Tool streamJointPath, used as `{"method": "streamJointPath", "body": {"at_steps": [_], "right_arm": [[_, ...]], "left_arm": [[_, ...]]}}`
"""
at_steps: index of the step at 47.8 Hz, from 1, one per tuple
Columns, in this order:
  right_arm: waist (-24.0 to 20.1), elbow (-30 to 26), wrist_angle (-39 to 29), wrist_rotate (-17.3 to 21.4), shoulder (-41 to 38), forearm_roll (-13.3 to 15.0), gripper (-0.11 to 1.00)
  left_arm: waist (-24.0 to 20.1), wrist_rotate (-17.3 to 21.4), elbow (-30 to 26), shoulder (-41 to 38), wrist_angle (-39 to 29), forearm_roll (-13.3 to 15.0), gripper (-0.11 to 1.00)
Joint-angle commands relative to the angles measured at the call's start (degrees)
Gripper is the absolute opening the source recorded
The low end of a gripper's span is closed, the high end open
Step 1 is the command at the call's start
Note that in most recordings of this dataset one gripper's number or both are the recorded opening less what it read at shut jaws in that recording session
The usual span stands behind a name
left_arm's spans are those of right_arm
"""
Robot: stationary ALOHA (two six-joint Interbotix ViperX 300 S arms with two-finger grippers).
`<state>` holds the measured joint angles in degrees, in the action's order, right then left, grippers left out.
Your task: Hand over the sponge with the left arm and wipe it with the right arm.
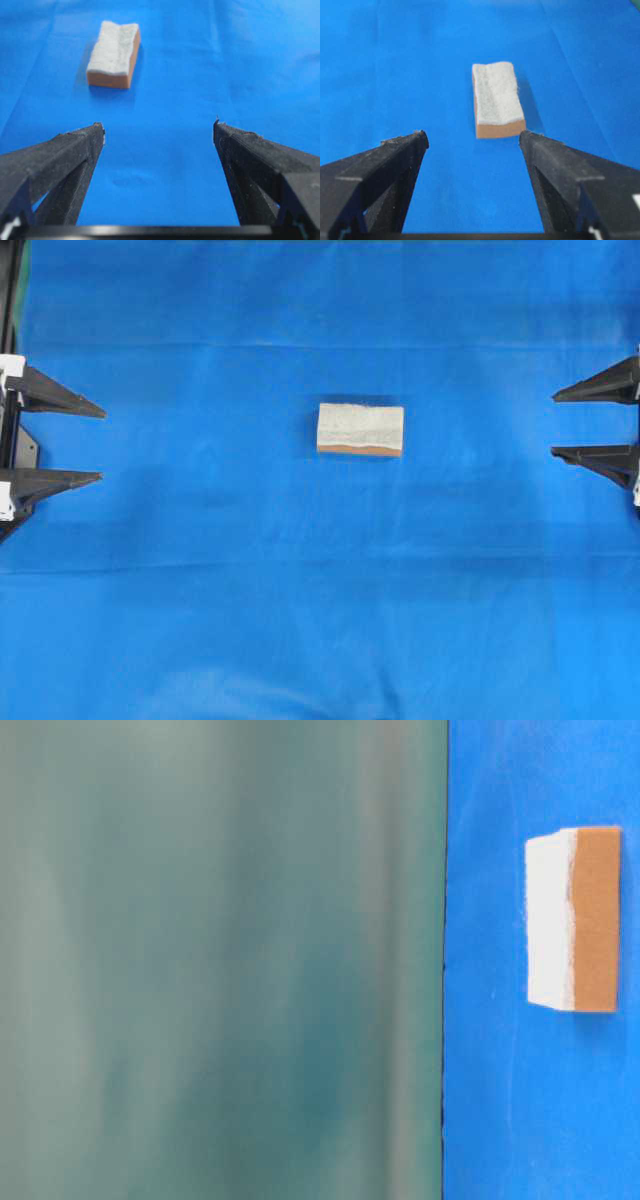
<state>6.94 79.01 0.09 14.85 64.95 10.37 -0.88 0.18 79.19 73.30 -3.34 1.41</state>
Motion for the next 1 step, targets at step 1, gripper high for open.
{"method": "streamJointPath", "body": {"at_steps": [1], "right_arm": [[-0.09, -0.97, 0.18, 0.00, -0.53, 0.00, 0.73]], "left_arm": [[0.09, 0.00, -0.62, -0.35, 0.26, 0.00, 0.87]]}}
